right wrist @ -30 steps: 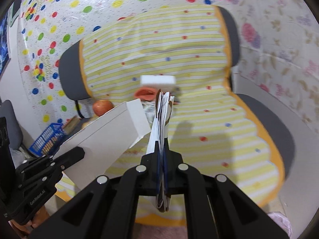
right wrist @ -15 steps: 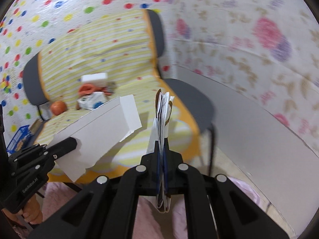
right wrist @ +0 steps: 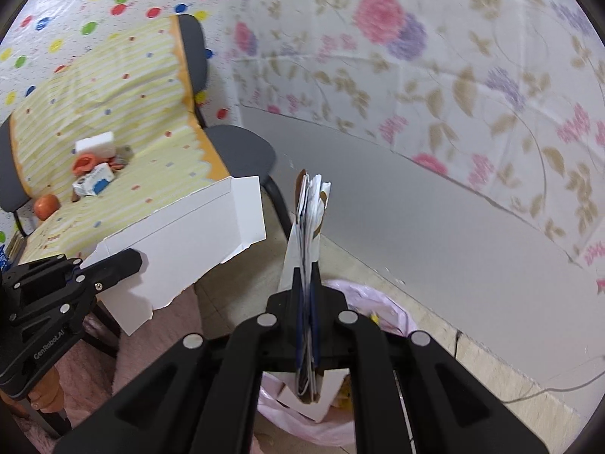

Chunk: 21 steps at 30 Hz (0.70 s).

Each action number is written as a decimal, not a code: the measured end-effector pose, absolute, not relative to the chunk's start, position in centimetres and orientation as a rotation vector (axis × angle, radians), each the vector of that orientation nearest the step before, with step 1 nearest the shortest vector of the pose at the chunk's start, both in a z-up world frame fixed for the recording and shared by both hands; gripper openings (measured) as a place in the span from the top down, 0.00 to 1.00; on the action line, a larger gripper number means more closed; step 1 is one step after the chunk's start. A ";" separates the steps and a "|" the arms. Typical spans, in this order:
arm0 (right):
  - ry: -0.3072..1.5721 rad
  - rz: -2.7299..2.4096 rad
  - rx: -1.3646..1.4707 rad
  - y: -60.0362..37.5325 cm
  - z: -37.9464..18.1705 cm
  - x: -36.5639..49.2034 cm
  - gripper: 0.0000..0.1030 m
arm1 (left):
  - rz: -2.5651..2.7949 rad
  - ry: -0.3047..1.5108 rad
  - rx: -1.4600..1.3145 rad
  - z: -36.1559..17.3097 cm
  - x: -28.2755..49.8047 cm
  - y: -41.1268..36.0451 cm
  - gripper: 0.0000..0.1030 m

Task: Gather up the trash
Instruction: 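Carry card and paper bag over the pink bin and open both tools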

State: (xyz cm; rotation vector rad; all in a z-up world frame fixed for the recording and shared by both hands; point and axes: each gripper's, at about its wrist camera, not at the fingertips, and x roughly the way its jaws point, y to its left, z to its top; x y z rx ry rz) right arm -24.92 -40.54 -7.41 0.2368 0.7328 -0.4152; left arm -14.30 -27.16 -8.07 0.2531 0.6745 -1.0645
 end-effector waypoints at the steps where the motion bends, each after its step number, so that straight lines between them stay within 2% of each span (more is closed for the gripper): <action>1: 0.738 -0.424 0.240 -40.8 -7.6 -25.1 0.96 | -1.070 0.681 0.257 -8.2 -14.4 -27.5 0.99; 7: 0.766 -0.466 0.266 -42.5 -8.8 -25.8 0.96 | -1.106 0.705 0.278 -8.9 -14.8 -30.1 0.96; 9: 0.771 -0.476 0.269 -42.9 -9.1 -25.9 0.96 | -1.113 0.720 0.283 -9.1 -14.8 -30.7 0.82; 10: 0.775 -0.484 0.271 -43.2 -9.4 -26.0 0.96 | -1.108 0.724 0.288 -9.3 -14.7 -30.8 0.62; 11: 0.781 -0.483 0.275 -43.5 -9.7 -26.0 0.95 | -1.099 0.725 0.290 -9.4 -14.7 -30.8 0.52; 12: 0.791 -0.482 0.279 -43.7 -10.0 -25.9 0.91 | -1.086 0.724 0.289 -9.4 -14.5 -30.6 0.51; 13: 0.800 -0.487 0.284 -44.0 -10.4 -25.9 0.77 | -1.072 0.725 0.289 -9.4 -14.3 -30.4 0.51; 15: 0.811 -0.490 0.285 -44.2 -10.8 -25.8 0.60 | -1.035 0.725 0.276 -9.1 -13.6 -29.5 0.51; 21: 0.752 -0.514 0.279 -44.4 -8.8 -26.4 0.60 | -0.922 0.694 0.225 -7.4 -11.7 -25.7 0.48</action>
